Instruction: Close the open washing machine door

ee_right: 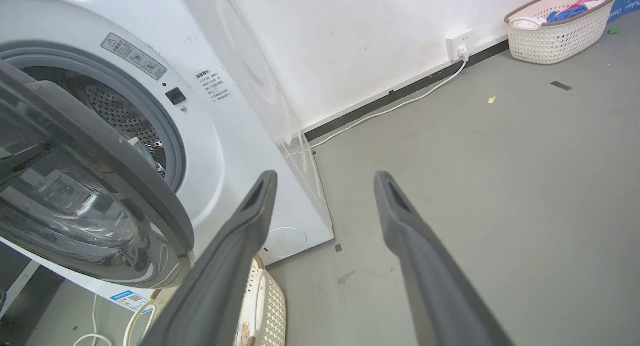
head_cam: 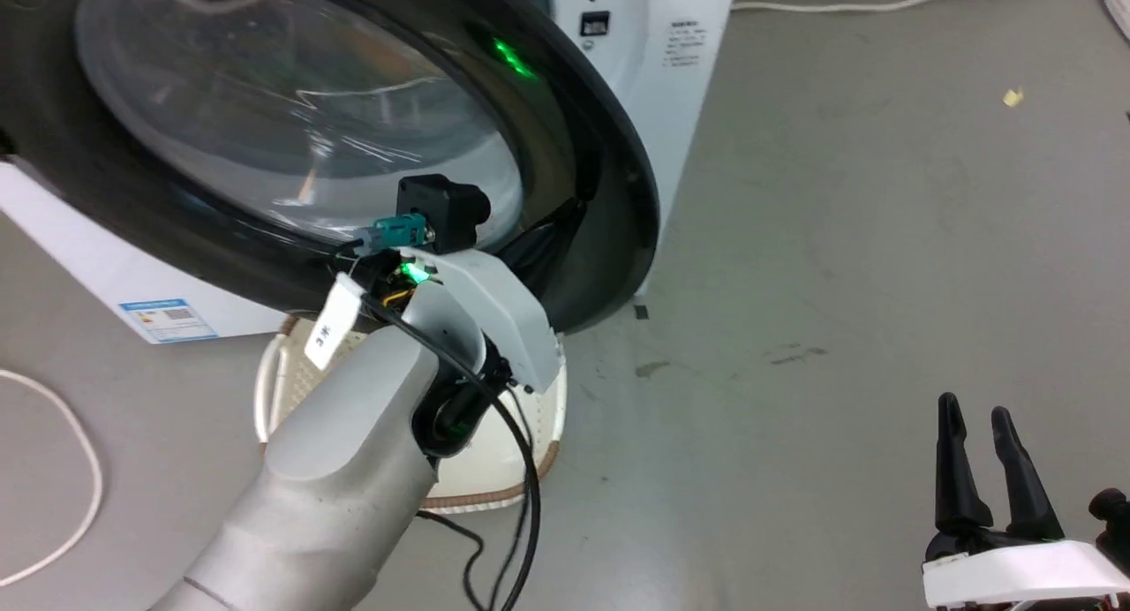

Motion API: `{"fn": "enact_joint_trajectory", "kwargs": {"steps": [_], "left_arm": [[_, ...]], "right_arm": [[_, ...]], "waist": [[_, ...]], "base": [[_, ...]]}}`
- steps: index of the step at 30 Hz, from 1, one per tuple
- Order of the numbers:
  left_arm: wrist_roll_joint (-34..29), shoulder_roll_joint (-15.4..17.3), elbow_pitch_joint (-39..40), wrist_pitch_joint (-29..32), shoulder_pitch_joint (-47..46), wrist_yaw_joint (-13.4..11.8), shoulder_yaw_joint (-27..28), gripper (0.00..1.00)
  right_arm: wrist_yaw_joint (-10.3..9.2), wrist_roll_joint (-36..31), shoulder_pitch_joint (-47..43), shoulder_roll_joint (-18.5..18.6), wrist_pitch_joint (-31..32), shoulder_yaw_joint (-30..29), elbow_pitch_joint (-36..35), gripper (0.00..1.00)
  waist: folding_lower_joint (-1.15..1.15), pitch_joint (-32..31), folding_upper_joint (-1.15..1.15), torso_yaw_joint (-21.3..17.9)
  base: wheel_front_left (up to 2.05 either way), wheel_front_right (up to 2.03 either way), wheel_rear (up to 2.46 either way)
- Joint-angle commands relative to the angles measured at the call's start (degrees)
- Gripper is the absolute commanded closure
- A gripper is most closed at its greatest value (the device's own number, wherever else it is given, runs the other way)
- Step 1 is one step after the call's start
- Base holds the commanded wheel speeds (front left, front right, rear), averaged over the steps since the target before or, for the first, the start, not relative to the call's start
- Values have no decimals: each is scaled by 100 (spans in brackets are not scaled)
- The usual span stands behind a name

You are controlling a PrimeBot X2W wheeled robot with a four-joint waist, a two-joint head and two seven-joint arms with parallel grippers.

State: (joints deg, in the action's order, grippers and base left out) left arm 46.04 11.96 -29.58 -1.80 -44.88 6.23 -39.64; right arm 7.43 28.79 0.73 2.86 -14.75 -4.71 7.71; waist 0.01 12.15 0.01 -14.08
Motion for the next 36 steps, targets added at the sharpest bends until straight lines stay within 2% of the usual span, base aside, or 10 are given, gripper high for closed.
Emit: {"fn": "enact_joint_trajectory", "kwargs": {"steps": [1,7,15,19,22,25,29,36], "left_arm": [[119,-18,20,23,-46,35,58,100],[586,69,521,-176,102,-40,541,100],[627,603,1298,-1177,658,-446,1564,100],[92,894,1672,-1310,1148,-843,2172,100],[-684,1109,2041,-1317,1617,-1138,2607,100],[-1273,1219,2264,-1318,2158,-1329,2847,100],[-1596,1243,2298,-1319,2763,-1334,2881,100],[-1522,1055,2034,-1319,3460,-1242,2834,100]], "right_arm": [[6,-10,55,1,-25,-8,10,0],[6,-87,-39,1,-25,-74,91,0],[6,-153,-123,1,-25,12,217,0],[6,-196,-161,1,-25,67,277,0],[6,-194,-188,1,-25,107,311,0],[6,-177,-221,1,-25,115,327,0],[6,-149,-278,1,-25,113,335,0],[6,-132,-364,1,-25,103,333,0]], "waist": [[-1,-98,-1,111],[-1,-459,-1,490],[-1,-917,-1,889],[-1,-1094,-1,988],[-1,-1171,-1,1009],[-1,-1239,-1,1031],[-1,-1299,-1,1058],[-1,-1337,-1,1104]], "base": [[0,0,0],[0,0,0],[0,0,0],[0,0,0],[0,0,0],[0,0,0],[0,0,0],[0,0,0]]}}
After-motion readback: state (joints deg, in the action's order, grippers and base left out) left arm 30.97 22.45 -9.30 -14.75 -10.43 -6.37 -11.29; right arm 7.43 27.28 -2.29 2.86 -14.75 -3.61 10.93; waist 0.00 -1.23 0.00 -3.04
